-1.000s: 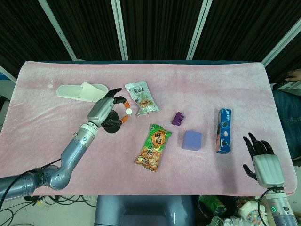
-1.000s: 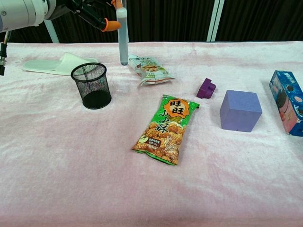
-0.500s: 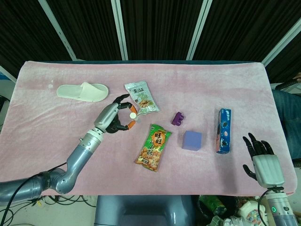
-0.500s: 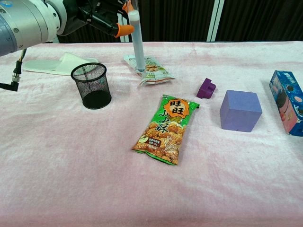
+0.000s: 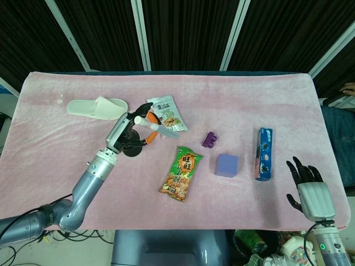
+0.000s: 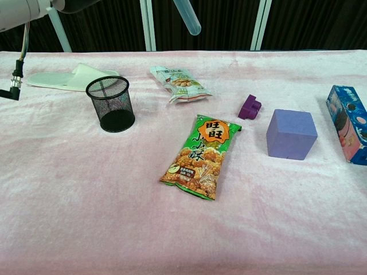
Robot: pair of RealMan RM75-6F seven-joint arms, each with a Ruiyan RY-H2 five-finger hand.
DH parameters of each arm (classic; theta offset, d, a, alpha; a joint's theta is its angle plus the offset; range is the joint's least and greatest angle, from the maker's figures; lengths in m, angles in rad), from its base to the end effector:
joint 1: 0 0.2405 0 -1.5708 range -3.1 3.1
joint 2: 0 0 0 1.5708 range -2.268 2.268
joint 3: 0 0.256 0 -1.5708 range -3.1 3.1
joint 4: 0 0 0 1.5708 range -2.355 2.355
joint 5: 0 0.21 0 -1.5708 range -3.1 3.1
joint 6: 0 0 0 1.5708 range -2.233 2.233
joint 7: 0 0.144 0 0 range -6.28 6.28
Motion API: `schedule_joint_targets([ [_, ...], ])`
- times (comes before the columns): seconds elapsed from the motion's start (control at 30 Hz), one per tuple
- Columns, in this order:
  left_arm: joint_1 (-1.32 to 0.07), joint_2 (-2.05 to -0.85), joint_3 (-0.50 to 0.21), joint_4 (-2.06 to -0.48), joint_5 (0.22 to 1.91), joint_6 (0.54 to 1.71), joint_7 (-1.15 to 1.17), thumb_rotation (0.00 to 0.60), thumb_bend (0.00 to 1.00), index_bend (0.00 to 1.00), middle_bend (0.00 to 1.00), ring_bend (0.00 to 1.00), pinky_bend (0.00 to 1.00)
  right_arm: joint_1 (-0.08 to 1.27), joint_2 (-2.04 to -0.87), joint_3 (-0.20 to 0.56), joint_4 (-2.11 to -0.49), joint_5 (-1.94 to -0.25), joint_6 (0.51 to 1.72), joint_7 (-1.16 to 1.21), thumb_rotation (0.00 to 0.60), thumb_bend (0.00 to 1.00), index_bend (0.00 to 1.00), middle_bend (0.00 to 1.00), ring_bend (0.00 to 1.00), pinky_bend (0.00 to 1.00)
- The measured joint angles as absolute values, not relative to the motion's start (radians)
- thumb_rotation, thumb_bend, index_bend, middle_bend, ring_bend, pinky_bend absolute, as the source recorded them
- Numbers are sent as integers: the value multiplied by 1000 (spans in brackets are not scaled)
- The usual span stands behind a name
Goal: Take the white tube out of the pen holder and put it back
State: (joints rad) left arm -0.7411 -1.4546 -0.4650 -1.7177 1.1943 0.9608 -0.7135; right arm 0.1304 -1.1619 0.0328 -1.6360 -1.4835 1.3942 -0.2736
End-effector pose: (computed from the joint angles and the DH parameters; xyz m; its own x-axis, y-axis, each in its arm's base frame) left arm -0.0503 0.3588 0.0566 -0.6323 0.4708 0.6153 0.6156 -0.1769 0.7680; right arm -0.3018 -0.1897 0.1293 0.5773 -0.0860 0.8120 -0.8165 -0.0634 0.5738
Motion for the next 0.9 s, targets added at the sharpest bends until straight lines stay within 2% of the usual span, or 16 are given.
schedule_joint_targets([
  [0.3,-741,-1471,-385,-1606,1264,949,-699,600,469,657,444,64,80,130,-1161,34,-1638,-1480,1394,-273,600,157,2,32,181,158],
  [0.6,-758,-1504,-328,-1523,1236,923,-524,600,469,658,436,64,80,127,-1158,33,-1642,-1478,1396,-274,600,157,4,32,181,158],
  [0.77,-762,-1543,-318,-1495,1232,974,-422,600,469,660,438,64,80,127,-1158,33,-1642,-1476,1395,-275,600,157,5,32,181,158],
  [0.9,-766,-1548,-340,-1524,1230,1002,-411,600,469,661,441,64,80,126,-1158,33,-1642,-1476,1396,-276,600,157,5,32,181,158],
])
